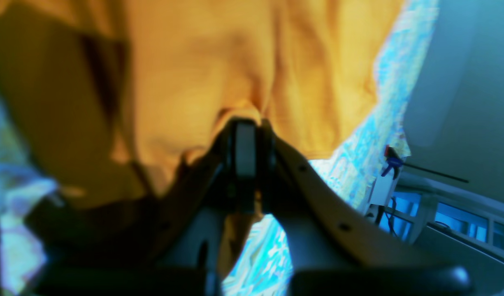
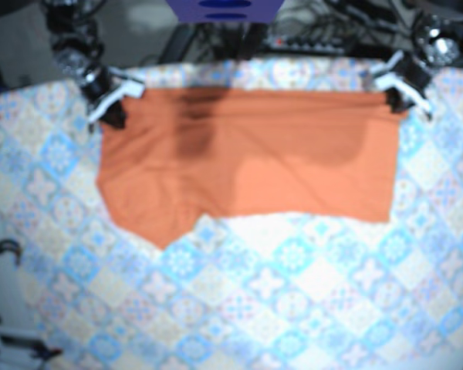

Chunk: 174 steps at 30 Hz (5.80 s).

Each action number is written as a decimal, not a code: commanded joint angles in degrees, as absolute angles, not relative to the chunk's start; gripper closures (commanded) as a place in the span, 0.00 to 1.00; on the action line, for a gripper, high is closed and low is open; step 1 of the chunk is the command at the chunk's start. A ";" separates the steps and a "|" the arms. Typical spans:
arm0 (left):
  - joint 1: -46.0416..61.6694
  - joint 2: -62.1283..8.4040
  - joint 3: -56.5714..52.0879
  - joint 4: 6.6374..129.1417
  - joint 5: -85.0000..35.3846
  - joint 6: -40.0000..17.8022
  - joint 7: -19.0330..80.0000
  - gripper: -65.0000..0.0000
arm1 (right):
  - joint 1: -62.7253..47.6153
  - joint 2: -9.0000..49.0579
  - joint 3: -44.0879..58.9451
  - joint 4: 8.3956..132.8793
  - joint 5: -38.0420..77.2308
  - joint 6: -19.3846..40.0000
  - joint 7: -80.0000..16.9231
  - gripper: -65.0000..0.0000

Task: Fold the T-shirt properly
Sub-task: 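Lower the held shoulder edge back onto the table with both grippers, then release the shoulder edge and open both grippers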

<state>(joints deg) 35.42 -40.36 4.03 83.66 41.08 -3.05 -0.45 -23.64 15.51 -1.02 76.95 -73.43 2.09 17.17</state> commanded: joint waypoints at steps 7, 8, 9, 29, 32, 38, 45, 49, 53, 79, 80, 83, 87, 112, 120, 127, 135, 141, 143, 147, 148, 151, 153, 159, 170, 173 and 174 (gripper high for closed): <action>35.56 -41.63 2.95 84.18 40.75 -1.89 -0.04 1.00 | -23.43 16.22 -0.57 76.18 -72.92 1.54 17.36 1.00; 35.56 -41.63 2.95 84.18 40.75 -1.89 -0.04 1.00 | -23.34 16.22 -0.57 76.00 -72.92 1.54 17.36 1.00; 35.47 -41.63 2.95 84.09 40.75 -1.89 -0.04 1.00 | -23.25 16.22 -0.57 75.91 -72.92 1.54 17.36 1.00; 33.01 -41.36 3.12 79.78 40.75 -1.89 -0.13 1.00 | -23.16 16.13 0.92 75.30 -73.01 1.54 17.54 1.00; 32.04 -41.36 3.30 79.78 40.75 -1.89 -0.13 1.00 | -23.25 16.04 0.92 75.30 -73.01 1.54 17.45 1.00; 31.87 -41.36 3.12 79.78 40.75 -1.89 -0.31 0.92 | -23.34 16.04 1.10 75.30 -73.01 1.54 17.45 1.00; 31.87 -41.36 3.38 79.78 40.75 -1.89 -0.40 0.78 | -23.43 16.04 1.19 75.30 -73.01 1.54 17.45 1.00; 31.87 -41.36 3.38 79.78 40.75 -1.89 -0.40 0.72 | -23.43 16.04 1.19 75.30 -72.92 1.54 17.45 0.98; 31.96 -41.36 3.38 79.78 40.75 -1.89 -0.40 0.69 | -23.52 16.04 1.19 75.30 -72.92 1.54 17.45 0.90; 31.87 -41.36 1.19 79.78 40.66 -1.45 -0.57 0.66 | -23.96 16.13 1.27 79.96 -72.92 1.45 17.45 0.82; 31.87 -41.36 0.92 79.78 40.57 -1.45 -0.57 0.66 | -23.87 16.13 1.27 80.57 -72.92 1.45 17.45 0.82; 31.87 -41.45 -0.04 79.78 38.29 -1.45 -0.57 0.66 | -23.78 16.13 1.27 81.80 -72.92 1.45 17.45 0.82; 31.87 -41.71 -0.22 79.78 35.47 -1.45 -0.57 0.66 | -23.69 16.13 1.27 82.59 -72.92 1.45 17.45 0.82; 31.96 -41.71 -0.13 79.78 35.12 -1.45 -0.57 0.66 | -24.84 16.04 1.36 81.98 -73.01 1.45 17.36 0.57; 31.96 -41.71 -0.13 79.78 35.12 -1.45 -0.57 0.66 | -25.45 16.04 2.42 82.42 -72.84 1.45 17.54 0.57; 32.04 -41.71 -0.13 79.78 35.12 -1.45 -0.57 0.66 | -25.36 16.04 2.42 82.42 -72.66 1.45 17.45 0.57; 32.13 -41.71 -0.13 79.78 35.12 -1.45 -0.57 0.66 | -25.27 15.78 2.07 82.42 -72.92 1.45 17.63 0.57; 32.13 -41.63 -0.13 79.60 35.12 -1.45 -0.57 0.66 | -25.27 15.78 1.98 82.42 -72.84 1.45 17.71 0.57; 32.13 -41.63 -0.13 79.60 35.12 -1.45 -0.57 0.66 | -25.19 15.78 1.98 82.42 -72.75 1.45 17.71 0.57; 32.13 -41.54 -0.13 79.60 35.12 -1.45 -0.57 0.66 | -24.04 15.78 1.98 82.42 -72.75 1.45 17.80 0.57; 32.13 -41.54 -0.13 79.60 35.12 -1.45 -0.57 0.66 | -23.60 15.78 1.98 82.42 -72.75 1.45 17.80 0.57; 32.13 -41.54 -0.13 79.60 35.12 -1.45 -0.57 0.66 | -22.81 15.78 1.98 82.42 -72.75 1.45 17.54 0.57; 32.13 -41.54 -0.13 79.60 35.12 -1.45 -0.57 0.66 | -22.64 15.78 1.98 82.42 -72.75 1.45 17.54 0.57; 32.04 -41.45 -0.13 79.60 35.12 -1.45 -0.57 0.66 | -21.93 15.78 1.98 82.15 -72.84 1.45 17.45 0.57; 31.96 -41.63 -0.13 79.60 35.12 -1.45 -0.57 0.66 | -24.13 16.22 7.25 81.89 -72.92 1.45 17.80 0.57; 31.87 -41.63 0.04 79.52 35.12 -1.45 -0.57 0.66 | -24.92 17.10 8.75 81.89 -72.84 1.45 17.80 0.57; 31.87 -41.63 0.04 79.52 35.12 -1.45 -0.57 0.66 | -25.10 17.45 9.01 81.89 -72.75 1.45 17.80 0.57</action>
<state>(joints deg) 31.92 -40.32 0.54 79.02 35.51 -2.42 -0.45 -25.41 16.38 8.32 81.14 -73.34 2.70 17.78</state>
